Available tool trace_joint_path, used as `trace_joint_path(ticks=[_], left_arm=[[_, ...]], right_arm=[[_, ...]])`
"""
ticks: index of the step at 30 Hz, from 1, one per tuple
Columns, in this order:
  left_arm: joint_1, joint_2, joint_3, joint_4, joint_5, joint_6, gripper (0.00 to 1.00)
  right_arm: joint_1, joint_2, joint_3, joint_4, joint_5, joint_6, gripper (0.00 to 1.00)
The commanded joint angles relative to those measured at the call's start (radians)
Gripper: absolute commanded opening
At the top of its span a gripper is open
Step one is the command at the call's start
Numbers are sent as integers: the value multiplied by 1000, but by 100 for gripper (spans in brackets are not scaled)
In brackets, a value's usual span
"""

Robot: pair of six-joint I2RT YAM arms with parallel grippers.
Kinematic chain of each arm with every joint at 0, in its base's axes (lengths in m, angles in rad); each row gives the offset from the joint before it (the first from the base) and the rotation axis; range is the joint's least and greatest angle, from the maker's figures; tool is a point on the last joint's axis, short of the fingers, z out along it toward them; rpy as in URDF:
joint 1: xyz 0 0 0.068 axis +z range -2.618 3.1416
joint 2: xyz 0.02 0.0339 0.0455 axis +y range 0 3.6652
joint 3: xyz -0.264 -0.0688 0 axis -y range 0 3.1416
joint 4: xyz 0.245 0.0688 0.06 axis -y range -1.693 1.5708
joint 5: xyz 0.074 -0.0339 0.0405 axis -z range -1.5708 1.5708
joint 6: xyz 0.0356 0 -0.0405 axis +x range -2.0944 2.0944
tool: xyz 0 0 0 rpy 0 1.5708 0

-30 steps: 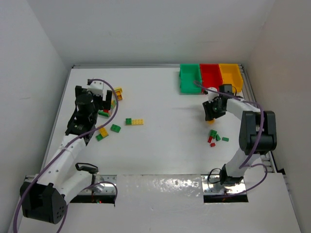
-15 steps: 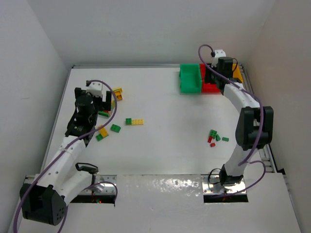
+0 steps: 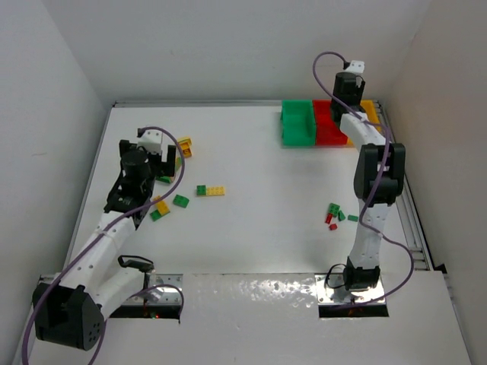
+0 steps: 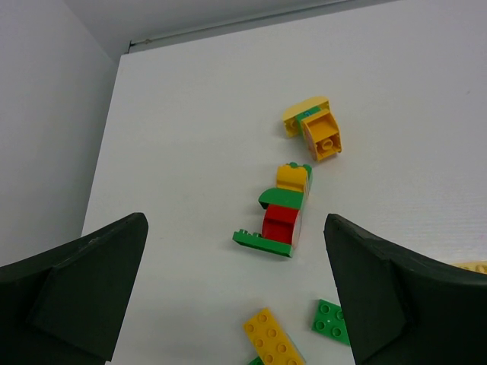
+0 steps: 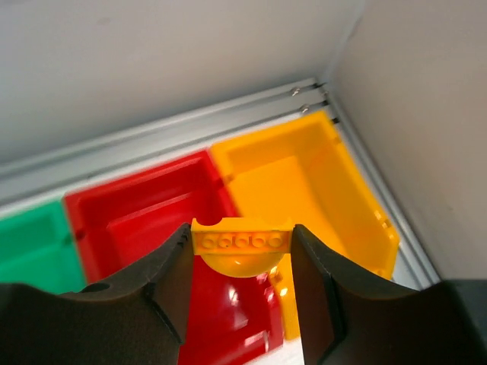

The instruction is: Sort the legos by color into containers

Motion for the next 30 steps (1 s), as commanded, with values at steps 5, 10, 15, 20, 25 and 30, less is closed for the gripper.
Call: trace_joint_path(ticks=[5,10,15,20,25,30], left_arm=[[-8,53,18,6,-43,1,100],[-7,62,20,6,-55,1,100],[-7,77,29,6,-52,3,100],[-7,91,31,6,-51,3,100],[-7,96,35,11,-51,8,100],[-7,94,35,14,-51,17,100]], right_arm=[[-8,118,140,117,289,10,31],[-31,197,189,79,372,51,33],[-74,214,186,65,285,142,36],[-82,257,247,-11,203,134,55],[-82,226,192,25,164,102,80],[-82,180,149,53,133,90,86]])
